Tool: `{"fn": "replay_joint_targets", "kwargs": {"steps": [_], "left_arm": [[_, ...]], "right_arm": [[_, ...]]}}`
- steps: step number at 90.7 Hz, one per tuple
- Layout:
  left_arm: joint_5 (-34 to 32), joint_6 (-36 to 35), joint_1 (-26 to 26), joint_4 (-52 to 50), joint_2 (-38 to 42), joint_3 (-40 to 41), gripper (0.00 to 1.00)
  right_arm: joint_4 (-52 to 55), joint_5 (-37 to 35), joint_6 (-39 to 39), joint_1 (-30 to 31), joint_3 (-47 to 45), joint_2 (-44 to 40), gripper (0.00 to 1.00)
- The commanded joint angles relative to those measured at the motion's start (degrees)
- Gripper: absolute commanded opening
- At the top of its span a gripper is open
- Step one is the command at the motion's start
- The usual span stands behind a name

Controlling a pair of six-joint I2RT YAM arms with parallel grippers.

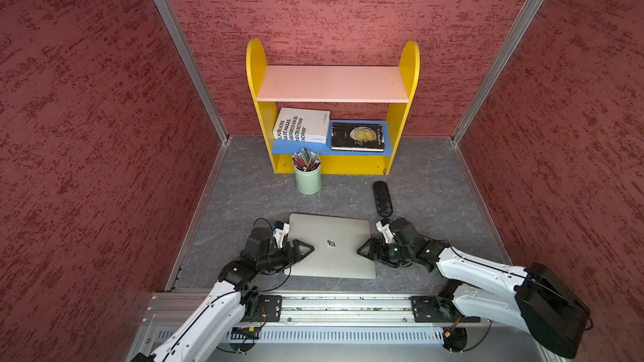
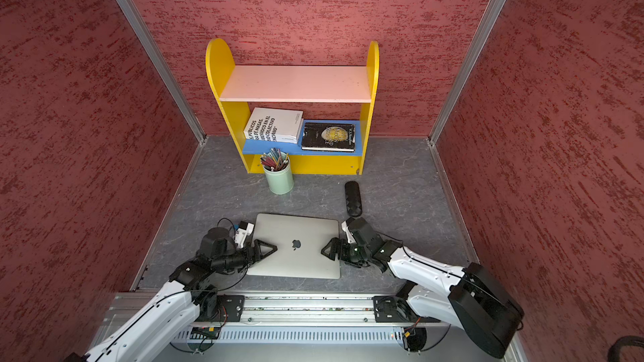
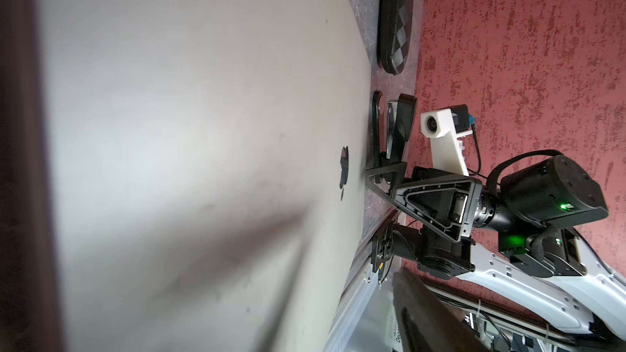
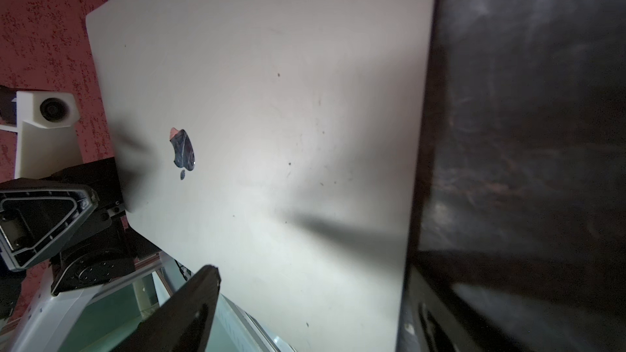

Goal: Close the laptop lid and set it aside
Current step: Pick up the laptop from the center of the board.

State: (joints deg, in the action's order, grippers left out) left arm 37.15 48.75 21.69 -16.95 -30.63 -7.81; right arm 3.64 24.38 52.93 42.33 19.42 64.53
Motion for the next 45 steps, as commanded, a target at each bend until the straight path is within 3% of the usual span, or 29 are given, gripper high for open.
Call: {"fn": "replay_joint_targets", "kwargs": {"steps": [1,45], "left_arm": [[-0.05,-4.09,-1.08,-4.27,1.37,-3.98,0.79],[-3.31,-5.02,-1.83,-10.49,2.72,-6.78,0.69]], "right_arm": [[-1.76,0.56,-0.7,0.17,-0.6,1.08,0.91],[-2.28,0.87,-1.44,-0.22,0.24,4.24,0.91]]}}
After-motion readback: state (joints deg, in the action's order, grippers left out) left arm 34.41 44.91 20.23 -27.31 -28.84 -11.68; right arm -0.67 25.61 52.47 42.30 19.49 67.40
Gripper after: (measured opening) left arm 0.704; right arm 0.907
